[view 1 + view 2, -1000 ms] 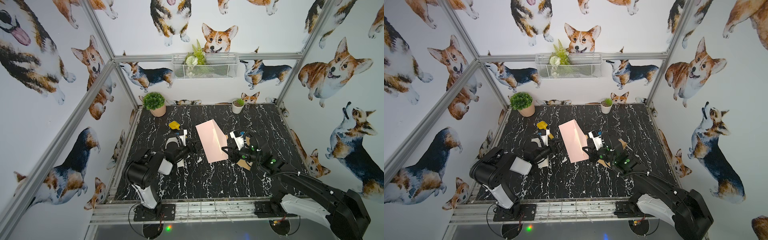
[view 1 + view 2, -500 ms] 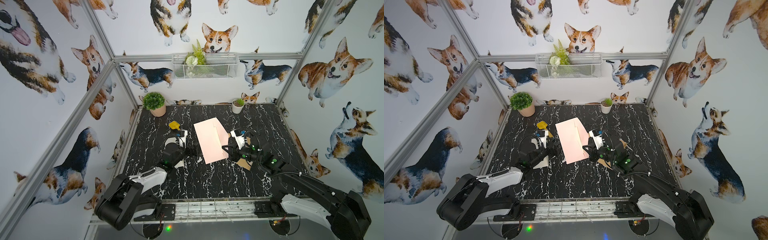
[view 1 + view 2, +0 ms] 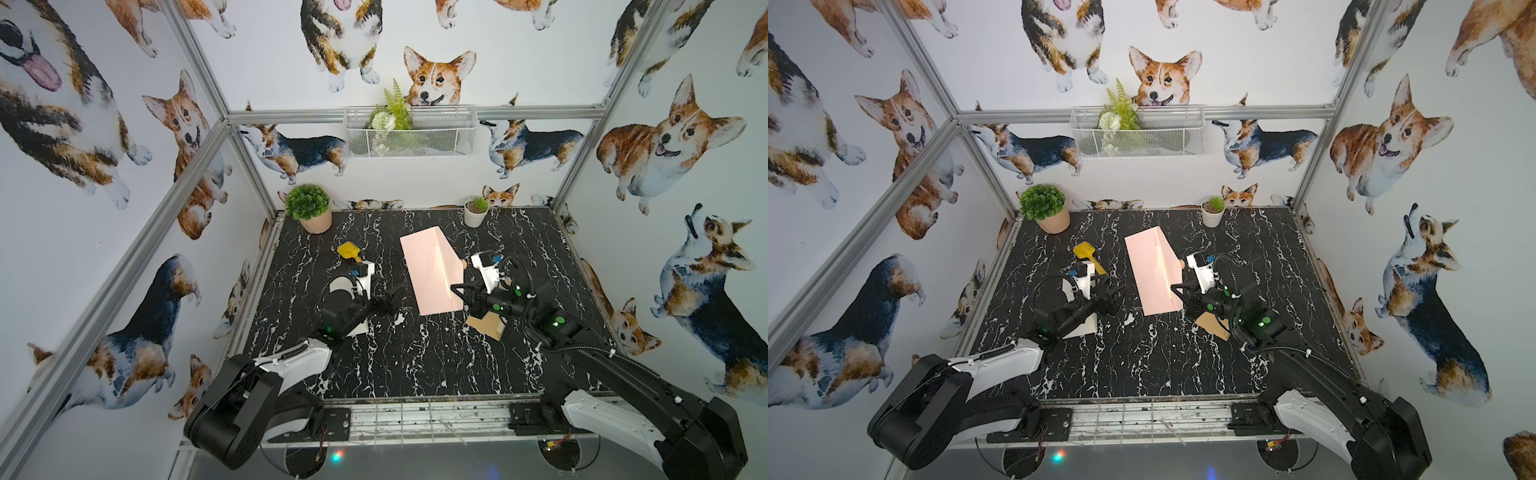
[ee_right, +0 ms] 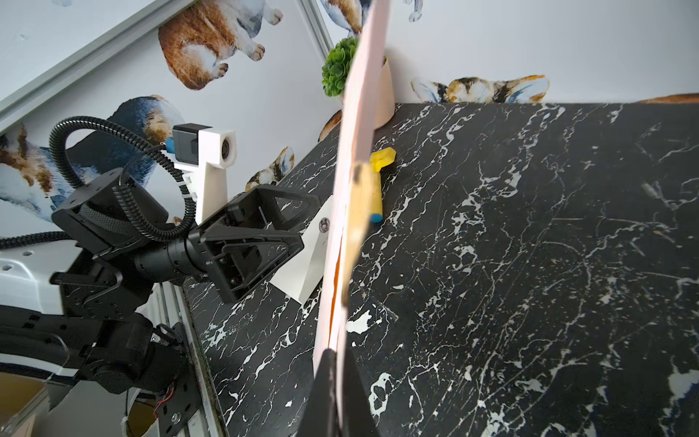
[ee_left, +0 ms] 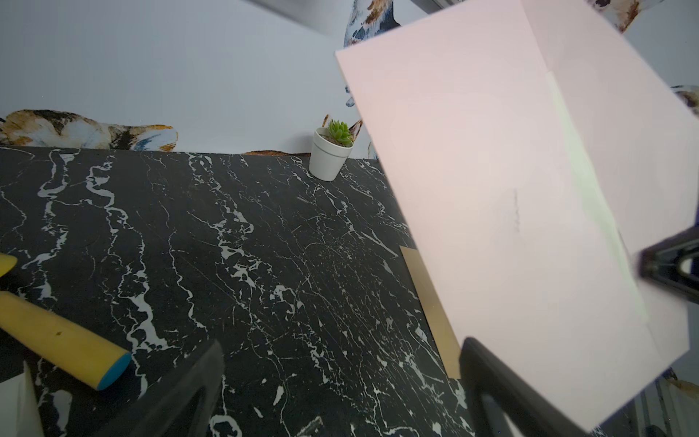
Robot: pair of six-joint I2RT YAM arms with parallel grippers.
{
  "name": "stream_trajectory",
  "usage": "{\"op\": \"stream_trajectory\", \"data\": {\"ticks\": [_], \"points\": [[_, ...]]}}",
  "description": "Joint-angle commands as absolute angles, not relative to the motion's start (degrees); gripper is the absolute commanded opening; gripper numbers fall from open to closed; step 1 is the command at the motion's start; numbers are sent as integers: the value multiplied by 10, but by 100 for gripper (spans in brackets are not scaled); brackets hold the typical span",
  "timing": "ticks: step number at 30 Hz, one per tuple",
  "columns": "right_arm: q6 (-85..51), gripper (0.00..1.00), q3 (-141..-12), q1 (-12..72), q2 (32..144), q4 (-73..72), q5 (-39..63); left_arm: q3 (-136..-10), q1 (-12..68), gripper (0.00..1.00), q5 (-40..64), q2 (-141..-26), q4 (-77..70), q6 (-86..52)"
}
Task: Take the letter paper out of the envelope
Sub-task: Pick up the envelope from the center of the board.
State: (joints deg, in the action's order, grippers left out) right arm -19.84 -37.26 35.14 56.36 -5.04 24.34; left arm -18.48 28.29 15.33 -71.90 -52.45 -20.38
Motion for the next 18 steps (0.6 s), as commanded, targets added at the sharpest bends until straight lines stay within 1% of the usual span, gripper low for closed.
{"op": "stream_trajectory", "data": {"ticks": [1,4,8,12,18], "points": [[-251,0,-379,352,602,-133,306,-174,283,100,176,-742,-604,-231],[-283,0,-376,351,629,-184,344,-175,283,100,194,-774,-653,-256],[-310,0,-374,354,638,-227,371,-176,283,100,209,-804,-689,-276],[-304,0,-374,359,638,-220,369,-175,283,100,215,-808,-702,-283],[-326,0,-358,362,693,-273,380,-173,283,100,215,-799,-701,-281]]}}
